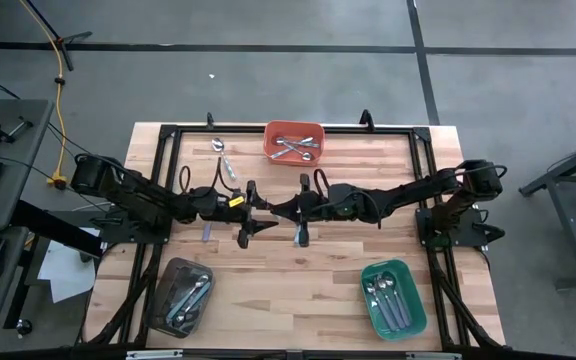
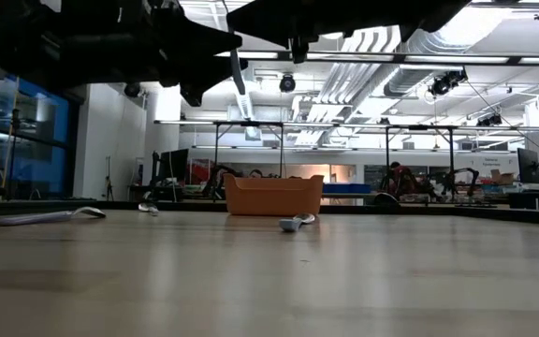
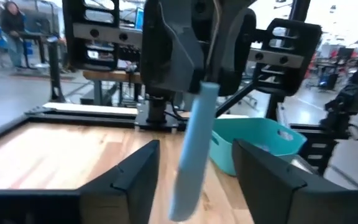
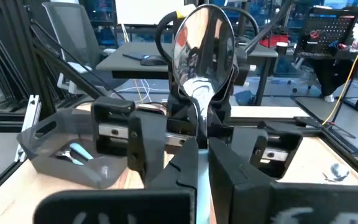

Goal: Sort silverware by color (type)
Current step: Put the top blue spoon into the black bin

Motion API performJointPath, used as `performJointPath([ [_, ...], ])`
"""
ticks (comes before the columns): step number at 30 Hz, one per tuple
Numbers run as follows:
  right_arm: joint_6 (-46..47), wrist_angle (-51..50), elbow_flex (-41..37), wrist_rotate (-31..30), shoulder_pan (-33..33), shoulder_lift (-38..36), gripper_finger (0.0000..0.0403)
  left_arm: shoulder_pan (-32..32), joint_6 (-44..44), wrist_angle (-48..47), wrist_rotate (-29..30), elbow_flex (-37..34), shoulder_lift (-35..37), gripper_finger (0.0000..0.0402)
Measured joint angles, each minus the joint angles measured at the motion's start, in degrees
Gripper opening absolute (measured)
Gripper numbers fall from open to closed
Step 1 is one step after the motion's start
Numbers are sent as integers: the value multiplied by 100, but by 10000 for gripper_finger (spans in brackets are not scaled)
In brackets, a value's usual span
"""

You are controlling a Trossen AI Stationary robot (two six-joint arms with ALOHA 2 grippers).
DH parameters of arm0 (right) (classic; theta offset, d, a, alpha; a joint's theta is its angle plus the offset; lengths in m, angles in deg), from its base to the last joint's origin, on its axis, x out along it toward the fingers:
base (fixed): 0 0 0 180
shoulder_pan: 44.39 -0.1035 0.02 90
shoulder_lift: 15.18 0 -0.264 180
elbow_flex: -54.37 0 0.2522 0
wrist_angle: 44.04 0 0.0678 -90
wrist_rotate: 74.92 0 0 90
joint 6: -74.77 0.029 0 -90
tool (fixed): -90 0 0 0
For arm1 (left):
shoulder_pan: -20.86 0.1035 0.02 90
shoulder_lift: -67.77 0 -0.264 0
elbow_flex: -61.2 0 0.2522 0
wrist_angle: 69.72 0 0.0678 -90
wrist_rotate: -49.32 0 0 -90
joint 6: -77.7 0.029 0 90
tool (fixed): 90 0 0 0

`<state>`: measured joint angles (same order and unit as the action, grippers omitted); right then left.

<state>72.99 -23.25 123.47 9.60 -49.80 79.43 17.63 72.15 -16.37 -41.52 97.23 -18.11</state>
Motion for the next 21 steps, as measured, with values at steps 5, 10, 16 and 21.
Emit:
performJointPath([
  [5,0,-2,0,0,15,0,0,0,328,-2,176,123,-3,129],
  [10,0,-2,0,-13,15,0,0,0,328,-7,155,174,-3,56],
  [16,2,-122,2,-50,15,-2,6,7,275,-114,152,174,-3,33],
  [21,50,-190,2,-324,15,-2,27,11,69,-455,174,178,3,33],
])
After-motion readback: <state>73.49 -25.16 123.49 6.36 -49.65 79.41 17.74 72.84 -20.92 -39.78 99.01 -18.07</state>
